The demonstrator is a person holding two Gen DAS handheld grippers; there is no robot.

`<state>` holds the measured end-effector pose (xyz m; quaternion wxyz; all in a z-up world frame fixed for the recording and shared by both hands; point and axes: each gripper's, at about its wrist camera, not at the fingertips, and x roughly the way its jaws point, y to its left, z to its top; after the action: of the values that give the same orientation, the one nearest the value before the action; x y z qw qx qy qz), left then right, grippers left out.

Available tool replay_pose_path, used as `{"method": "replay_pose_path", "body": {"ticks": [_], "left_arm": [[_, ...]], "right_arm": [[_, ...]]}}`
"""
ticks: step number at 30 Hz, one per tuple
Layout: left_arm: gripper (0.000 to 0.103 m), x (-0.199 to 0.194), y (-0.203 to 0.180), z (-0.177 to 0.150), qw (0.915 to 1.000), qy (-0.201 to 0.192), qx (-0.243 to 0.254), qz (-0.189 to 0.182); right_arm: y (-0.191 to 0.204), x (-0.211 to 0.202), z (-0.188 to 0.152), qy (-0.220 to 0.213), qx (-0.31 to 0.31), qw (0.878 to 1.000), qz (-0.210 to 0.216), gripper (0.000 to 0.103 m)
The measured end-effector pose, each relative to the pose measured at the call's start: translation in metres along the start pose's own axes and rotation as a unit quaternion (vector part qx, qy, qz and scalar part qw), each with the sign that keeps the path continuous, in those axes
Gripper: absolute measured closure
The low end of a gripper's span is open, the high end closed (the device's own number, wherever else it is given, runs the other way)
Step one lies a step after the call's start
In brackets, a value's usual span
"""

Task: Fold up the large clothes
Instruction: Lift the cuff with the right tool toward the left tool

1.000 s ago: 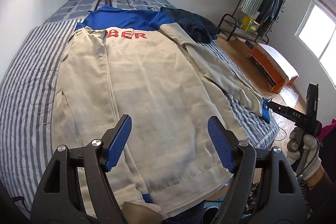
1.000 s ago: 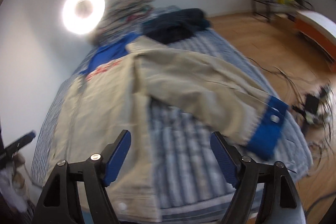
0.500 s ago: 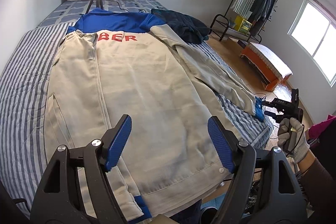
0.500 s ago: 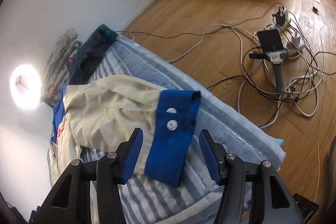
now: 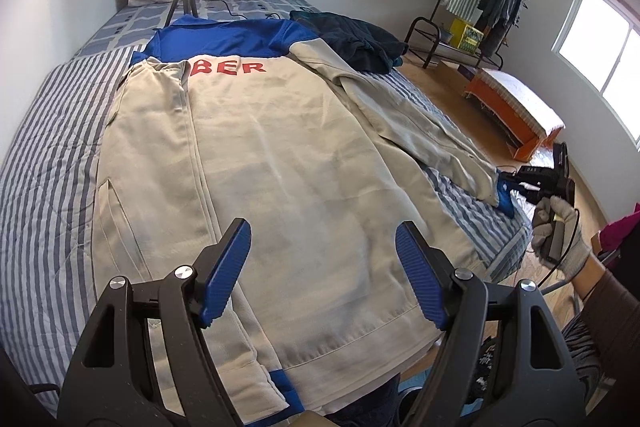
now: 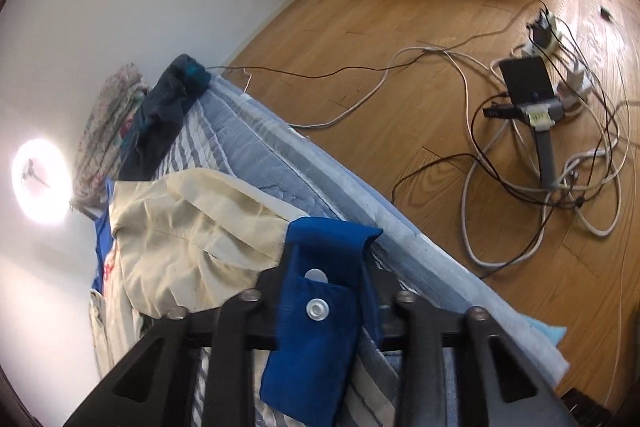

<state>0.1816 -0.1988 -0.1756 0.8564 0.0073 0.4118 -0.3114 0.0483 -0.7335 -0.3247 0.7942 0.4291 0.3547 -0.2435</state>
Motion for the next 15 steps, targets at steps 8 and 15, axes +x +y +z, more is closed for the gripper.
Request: {"method": "replay_pose_path", "body": {"ticks": [8,15], "left_arm": [[0.026,-0.001,-0.002,0.003,0.9999,-0.005,-0.004,-0.013],[0.026,-0.008,0.007,0.004,0.9995,-0.013,-0.025,-0.013]], "right_arm": [[0.053,-0.043,-0.009,-0.05,-0.111,0.992,-0.013,0.103],[0.115,-0.077,-0.045,-0.051,-0.193,0.978,0.059,0.103]]}}
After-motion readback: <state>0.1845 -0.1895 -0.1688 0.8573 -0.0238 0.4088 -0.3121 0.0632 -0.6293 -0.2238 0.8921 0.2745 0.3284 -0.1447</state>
